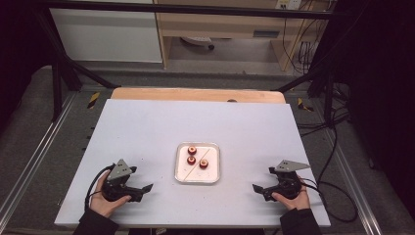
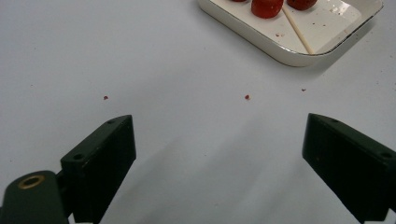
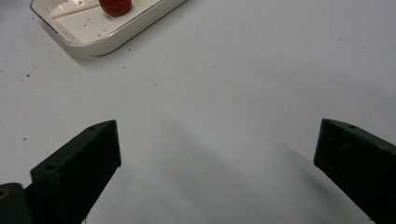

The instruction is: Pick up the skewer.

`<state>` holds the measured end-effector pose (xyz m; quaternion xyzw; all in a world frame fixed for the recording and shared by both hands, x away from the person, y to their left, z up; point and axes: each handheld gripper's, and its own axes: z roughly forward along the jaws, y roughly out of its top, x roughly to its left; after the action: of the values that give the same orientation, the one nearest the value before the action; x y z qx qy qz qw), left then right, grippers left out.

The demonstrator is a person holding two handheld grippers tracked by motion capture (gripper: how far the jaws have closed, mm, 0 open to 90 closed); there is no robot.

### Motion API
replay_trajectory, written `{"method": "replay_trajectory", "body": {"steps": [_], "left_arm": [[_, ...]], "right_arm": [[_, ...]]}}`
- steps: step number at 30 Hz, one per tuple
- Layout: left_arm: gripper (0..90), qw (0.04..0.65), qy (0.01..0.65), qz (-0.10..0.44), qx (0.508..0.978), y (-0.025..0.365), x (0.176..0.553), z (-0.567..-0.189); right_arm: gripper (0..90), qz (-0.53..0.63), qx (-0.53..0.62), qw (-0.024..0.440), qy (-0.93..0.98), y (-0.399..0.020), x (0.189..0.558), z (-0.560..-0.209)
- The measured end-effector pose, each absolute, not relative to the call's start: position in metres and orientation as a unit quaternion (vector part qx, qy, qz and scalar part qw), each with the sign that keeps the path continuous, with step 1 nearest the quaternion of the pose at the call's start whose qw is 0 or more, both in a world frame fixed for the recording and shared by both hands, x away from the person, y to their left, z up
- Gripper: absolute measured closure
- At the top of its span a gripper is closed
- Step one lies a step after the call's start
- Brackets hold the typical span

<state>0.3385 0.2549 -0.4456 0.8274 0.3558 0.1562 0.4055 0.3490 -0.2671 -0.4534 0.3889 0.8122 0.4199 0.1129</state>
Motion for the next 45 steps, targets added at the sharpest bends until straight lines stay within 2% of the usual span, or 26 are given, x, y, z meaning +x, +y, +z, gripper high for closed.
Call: {"method": "replay_trajectory", "body": {"steps": [45], "left_arm": [[9.6,0.393,0.35,0.15,0.837,0.207,0.347,-0.43]], "right_arm": [[1.0,0.419,0.386,0.111,0.814,-0.262,0.35,-0.454]]}}
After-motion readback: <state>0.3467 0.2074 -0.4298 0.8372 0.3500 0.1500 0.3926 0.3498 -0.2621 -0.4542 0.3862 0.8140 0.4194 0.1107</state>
